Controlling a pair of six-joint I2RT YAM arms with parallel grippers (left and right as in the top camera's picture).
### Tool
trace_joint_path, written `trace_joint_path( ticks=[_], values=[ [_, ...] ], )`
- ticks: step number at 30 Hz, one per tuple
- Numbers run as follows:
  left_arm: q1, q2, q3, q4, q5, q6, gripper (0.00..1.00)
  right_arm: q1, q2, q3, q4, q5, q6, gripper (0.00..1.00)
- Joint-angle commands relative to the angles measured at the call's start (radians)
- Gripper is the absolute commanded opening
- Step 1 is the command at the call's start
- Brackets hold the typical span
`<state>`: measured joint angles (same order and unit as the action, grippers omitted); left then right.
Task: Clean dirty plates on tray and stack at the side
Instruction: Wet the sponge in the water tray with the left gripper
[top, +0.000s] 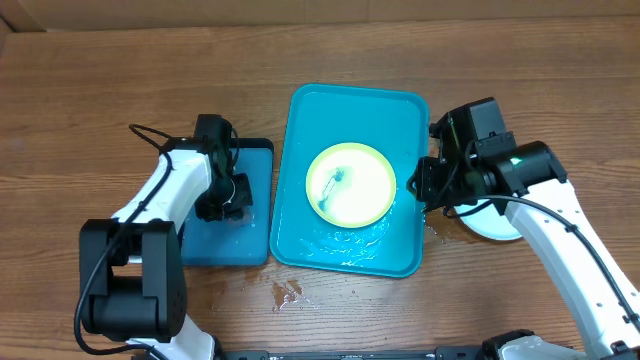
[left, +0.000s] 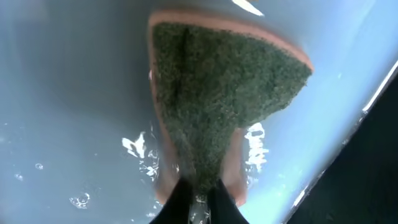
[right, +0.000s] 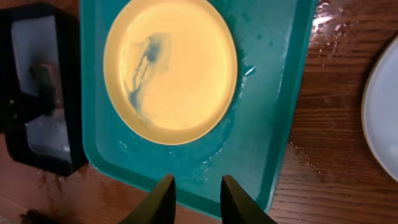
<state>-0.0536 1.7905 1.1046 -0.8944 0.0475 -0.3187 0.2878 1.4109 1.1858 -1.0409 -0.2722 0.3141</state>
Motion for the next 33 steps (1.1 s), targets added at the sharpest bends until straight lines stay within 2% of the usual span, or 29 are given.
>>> trace_joint_path(
  ticks=[1, 3, 7, 10, 12, 15, 25, 27, 29, 31, 33],
  values=[
    [0.019, 0.006, 0.027, -0.018, 0.01, -0.021, 0.04, -0.002, -0.004, -0.042, 0.039, 0.134, 0.089, 0.25],
    [0.02, 0.006, 0.05, -0.05, 0.017, -0.021, 0.04, -0.005, 0.002, -0.076, 0.08, 0.195, 0.157, 0.25],
    [0.02, 0.006, 0.1, -0.115, 0.022, -0.016, 0.04, -0.011, 0.031, -0.139, 0.168, 0.2, 0.209, 0.25],
    [0.02, 0.002, 0.139, -0.151, 0.024, 0.005, 0.04, -0.011, 0.072, -0.164, 0.225, 0.196, 0.209, 0.25],
    [0.02, -0.013, 0.161, -0.159, 0.023, 0.009, 0.04, -0.01, 0.113, -0.168, 0.271, 0.182, 0.157, 0.25],
    [0.019, -0.026, 0.166, -0.143, 0.023, 0.011, 0.04, -0.008, 0.171, -0.168, 0.326, 0.154, 0.077, 0.25],
    [0.005, 0.0, -0.016, -0.002, 0.024, 0.026, 0.04, -0.008, 0.305, -0.168, 0.399, 0.103, 0.077, 0.25],
    [0.005, -0.001, -0.009, -0.009, 0.024, 0.027, 0.2, -0.008, 0.309, -0.168, 0.41, 0.103, 0.069, 0.25],
    [0.005, -0.003, 0.009, -0.02, 0.024, 0.027, 0.28, -0.008, 0.309, -0.168, 0.426, 0.094, 0.042, 0.25],
    [0.005, -0.003, 0.041, -0.03, 0.024, 0.027, 0.45, -0.008, 0.309, -0.168, 0.432, 0.094, 0.04, 0.25],
    [0.005, -0.003, 0.064, -0.033, 0.024, 0.027, 0.49, -0.008, 0.309, -0.168, 0.432, 0.092, 0.04, 0.25]
  ],
)
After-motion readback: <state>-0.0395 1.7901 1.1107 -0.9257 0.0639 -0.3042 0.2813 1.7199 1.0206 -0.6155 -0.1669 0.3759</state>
